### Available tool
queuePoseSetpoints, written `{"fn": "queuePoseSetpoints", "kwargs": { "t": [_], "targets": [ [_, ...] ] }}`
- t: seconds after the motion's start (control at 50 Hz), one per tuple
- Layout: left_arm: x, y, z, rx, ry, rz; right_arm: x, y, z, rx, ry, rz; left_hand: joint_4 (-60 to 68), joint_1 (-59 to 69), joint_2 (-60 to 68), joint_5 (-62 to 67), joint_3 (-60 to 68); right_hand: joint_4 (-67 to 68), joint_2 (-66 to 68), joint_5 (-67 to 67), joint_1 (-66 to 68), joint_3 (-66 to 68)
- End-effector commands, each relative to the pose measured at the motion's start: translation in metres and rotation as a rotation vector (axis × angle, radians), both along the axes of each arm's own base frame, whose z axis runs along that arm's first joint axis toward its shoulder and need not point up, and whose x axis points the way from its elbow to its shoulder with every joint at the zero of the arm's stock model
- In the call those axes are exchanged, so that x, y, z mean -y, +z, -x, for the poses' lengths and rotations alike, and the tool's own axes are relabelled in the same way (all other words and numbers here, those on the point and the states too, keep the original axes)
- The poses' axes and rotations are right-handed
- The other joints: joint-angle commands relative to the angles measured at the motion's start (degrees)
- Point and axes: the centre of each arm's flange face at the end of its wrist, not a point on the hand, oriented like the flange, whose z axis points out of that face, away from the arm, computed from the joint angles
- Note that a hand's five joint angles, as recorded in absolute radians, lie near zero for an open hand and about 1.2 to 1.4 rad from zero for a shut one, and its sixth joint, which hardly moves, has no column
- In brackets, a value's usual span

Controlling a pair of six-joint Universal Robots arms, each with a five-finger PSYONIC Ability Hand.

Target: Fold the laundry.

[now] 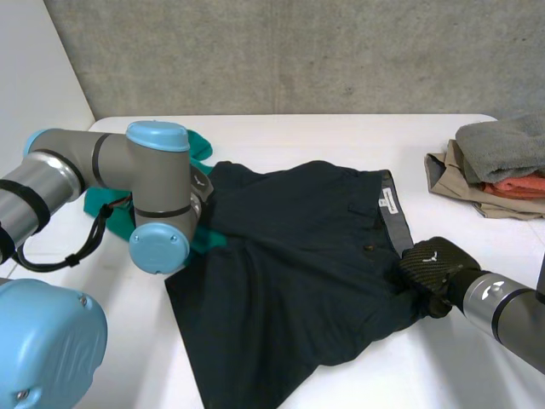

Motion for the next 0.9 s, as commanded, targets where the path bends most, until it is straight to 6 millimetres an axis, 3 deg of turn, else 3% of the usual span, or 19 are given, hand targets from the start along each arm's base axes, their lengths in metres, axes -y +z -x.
{"fn": "queuePoseSetpoints", "kwargs": {
  "t": [0.02,0.08,0.24,0.32,0.34,0.4,0.5,0.56,0.8,0.9],
  "targets": [
    [-0.019,0.011,0.015,-0.089,-0.026,-0.029,-0.002,0.002,-0.001,0.003,0.003,0.005,-56.13,-54.98,-56.19,-55.67,-55.87,11.22,12.24,12.36,15.82,11.26],
    [-0.018,0.022,0.012,-0.117,-0.008,-0.014,-0.003,0.004,-0.002,0.007,0.005,0.009,-56.13,-54.98,-56.19,-55.67,-55.87,11.22,12.24,12.36,15.82,11.26],
    [-0.029,0.081,-0.013,-0.308,0.061,0.014,-0.008,0.02,-0.011,0.03,0.025,0.054,-56.13,-54.98,-56.19,-55.67,-55.87,11.22,12.24,12.36,15.82,11.26],
    [-0.055,0.11,-0.026,-0.437,0.064,-0.012,-0.012,0.037,-0.02,0.053,0.044,0.095,-56.13,-54.98,-56.19,-55.67,-55.87,11.22,12.24,12.36,15.82,11.26],
    [-0.068,0.12,-0.03,-0.482,0.055,-0.034,-0.014,0.045,-0.025,0.068,0.055,0.116,-55.26,-54.11,-55.32,-54.8,-54.99,11.22,12.24,12.36,15.82,11.26],
    [-0.091,0.127,-0.035,-0.534,0.034,-0.095,-0.016,0.055,-0.032,0.096,0.064,0.131,-53.91,-52.76,-53.96,-53.44,-53.64,11.22,12.24,12.36,15.82,11.26],
    [-0.146,0.118,-0.043,-0.584,-0.001,-0.299,-0.015,0.07,-0.047,0.16,0.057,0.126,-52.05,-50.9,-52.1,-51.58,-51.78,11.22,12.24,12.36,15.82,11.26],
    [-0.167,0.107,-0.05,-0.595,0.027,-0.39,-0.01,0.072,-0.051,0.175,0.036,0.122,-52.05,-50.9,-52.11,-51.59,-51.79,11.22,12.24,12.36,15.82,11.26],
    [-0.231,0.062,-0.051,-0.602,0.089,-0.633,0.03,0.078,-0.047,0.316,-0.227,0.086,-47.68,-46.53,-47.73,-47.21,-47.41,11.22,12.24,12.36,15.82,11.26],
    [-0.242,0.043,-0.046,-0.558,0.096,-0.673,0.037,0.075,-0.043,0.371,-0.309,0.05,-47.68,-46.53,-47.73,-47.21,-47.41,11.22,12.24,12.36,15.82,11.26]
  ]
}}
